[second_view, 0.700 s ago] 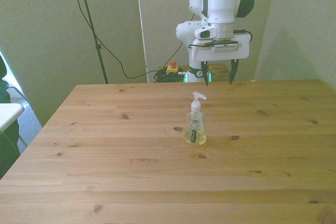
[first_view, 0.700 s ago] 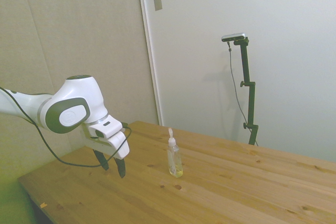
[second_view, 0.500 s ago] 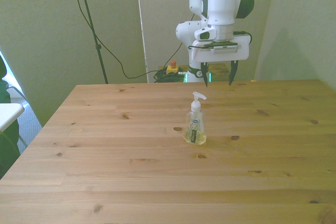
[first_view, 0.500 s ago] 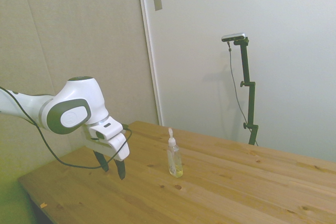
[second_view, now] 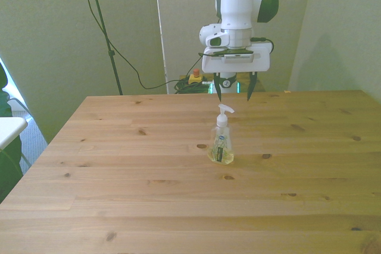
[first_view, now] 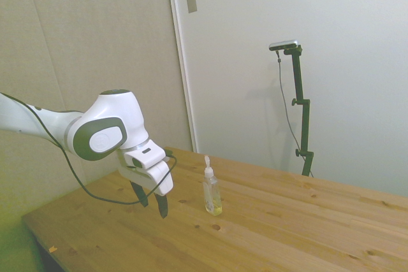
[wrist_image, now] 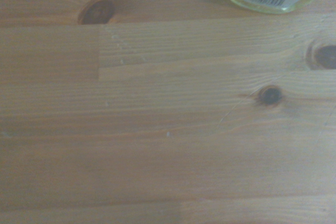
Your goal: Knock down the sanitizer
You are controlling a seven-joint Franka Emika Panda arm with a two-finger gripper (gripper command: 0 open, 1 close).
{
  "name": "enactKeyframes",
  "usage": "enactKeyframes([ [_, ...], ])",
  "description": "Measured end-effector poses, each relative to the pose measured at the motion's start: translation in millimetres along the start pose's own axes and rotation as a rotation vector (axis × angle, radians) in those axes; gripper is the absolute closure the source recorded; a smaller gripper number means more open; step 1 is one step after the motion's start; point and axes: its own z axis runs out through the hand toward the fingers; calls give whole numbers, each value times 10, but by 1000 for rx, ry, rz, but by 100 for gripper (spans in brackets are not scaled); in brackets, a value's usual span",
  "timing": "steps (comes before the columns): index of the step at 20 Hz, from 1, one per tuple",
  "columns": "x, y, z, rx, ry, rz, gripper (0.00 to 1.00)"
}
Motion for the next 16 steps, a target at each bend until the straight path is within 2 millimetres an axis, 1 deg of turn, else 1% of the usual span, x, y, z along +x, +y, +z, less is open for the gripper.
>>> enactKeyframes([
  [4, 221, -16, -3, 9, 14, 26, 100],
  [6, 306, -40, 28, 14, 21, 38, 100],
  [16, 596, -209, 392, -2, 63, 102, 100],
])
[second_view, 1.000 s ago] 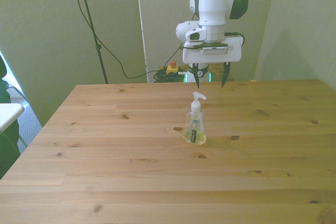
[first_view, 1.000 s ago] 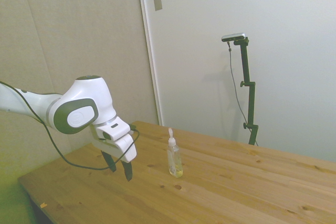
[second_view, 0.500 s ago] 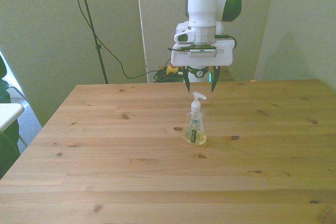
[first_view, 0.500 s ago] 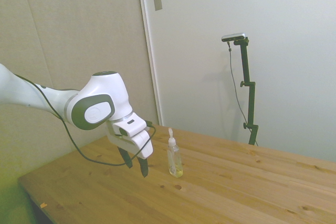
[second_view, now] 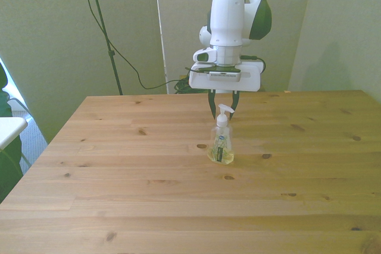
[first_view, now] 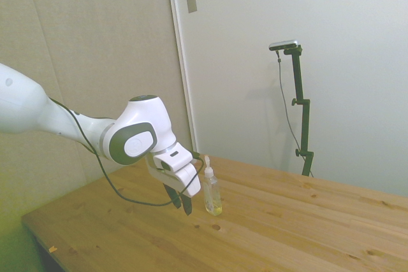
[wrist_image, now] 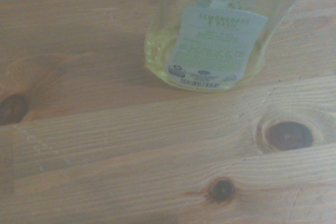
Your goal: Knock down the sanitizer
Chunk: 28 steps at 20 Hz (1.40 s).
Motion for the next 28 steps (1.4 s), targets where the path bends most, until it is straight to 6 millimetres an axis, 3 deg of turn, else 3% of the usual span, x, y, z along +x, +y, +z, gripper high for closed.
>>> enactKeyframes([
  [15, 233, -512, 125, 12, 43, 45, 100],
  [24, 712, -755, 68, 42, 96, 103, 100],
  [28, 937, -847, 161, 42, 112, 126, 100],
])
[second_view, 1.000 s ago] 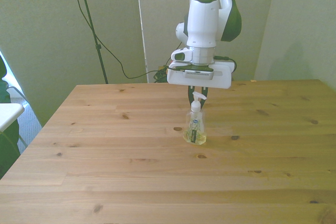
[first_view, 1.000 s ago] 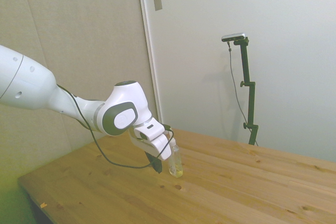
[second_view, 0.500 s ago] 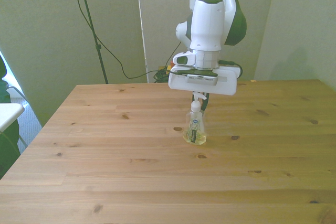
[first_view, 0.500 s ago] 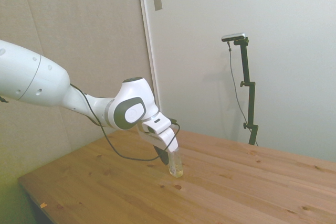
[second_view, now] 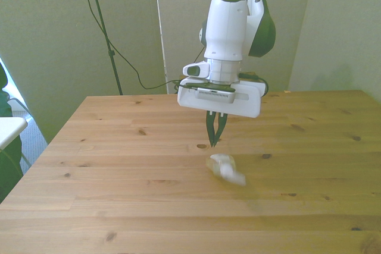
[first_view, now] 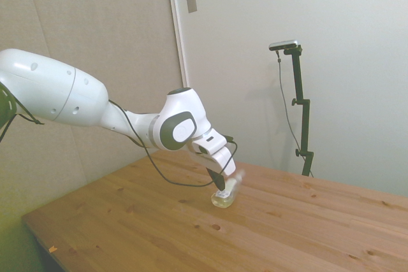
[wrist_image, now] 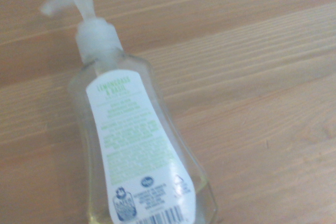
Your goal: Knock down the sanitizer
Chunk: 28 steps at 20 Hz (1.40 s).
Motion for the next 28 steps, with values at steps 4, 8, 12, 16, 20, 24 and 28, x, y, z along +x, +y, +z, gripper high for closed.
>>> enactKeyframes([
  [4, 116, -126, 110, 6, 6, 14, 100],
  [8, 190, -205, 178, 20, -3, 40, 100],
  [12, 231, -297, 259, 35, -12, 59, 100],
  [16, 214, -395, 341, 41, -20, 60, 100],
  [20, 191, -421, 355, 42, -23, 37, 100],
  [24, 178, -400, 325, 41, -26, 8, 0],
  [28, 78, -281, 245, 34, -39, -13, 0],
])
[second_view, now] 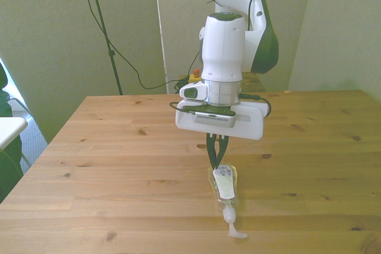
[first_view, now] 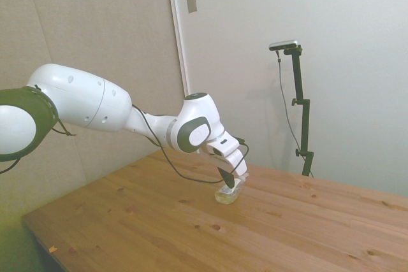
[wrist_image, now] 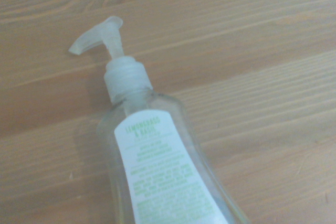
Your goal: Knock down the sanitizer
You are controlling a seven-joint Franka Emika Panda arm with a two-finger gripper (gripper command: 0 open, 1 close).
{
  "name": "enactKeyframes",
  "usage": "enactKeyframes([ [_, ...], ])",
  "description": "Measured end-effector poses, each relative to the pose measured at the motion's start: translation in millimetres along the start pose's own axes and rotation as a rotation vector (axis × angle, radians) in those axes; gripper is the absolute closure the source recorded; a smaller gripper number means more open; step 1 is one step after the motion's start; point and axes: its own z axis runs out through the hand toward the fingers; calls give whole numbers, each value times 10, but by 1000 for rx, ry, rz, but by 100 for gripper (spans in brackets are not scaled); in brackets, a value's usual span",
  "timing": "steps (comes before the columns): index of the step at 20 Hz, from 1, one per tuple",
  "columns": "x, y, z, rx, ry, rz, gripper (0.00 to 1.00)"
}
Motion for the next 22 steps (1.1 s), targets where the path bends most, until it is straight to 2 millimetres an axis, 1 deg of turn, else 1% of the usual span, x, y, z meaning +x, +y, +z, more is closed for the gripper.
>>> enactKeyframes([
  [4, -169, 136, -177, 1, -14, -24, 0],
  [7, -315, 239, -266, -2, -28, -37, 0],
  [12, -550, 418, -299, -22, -55, -54, 0],
  [19, -987, 687, -364, -49, -86, -101, 0],
  [22, -1139, 785, -409, -53, -94, -112, 0],
])
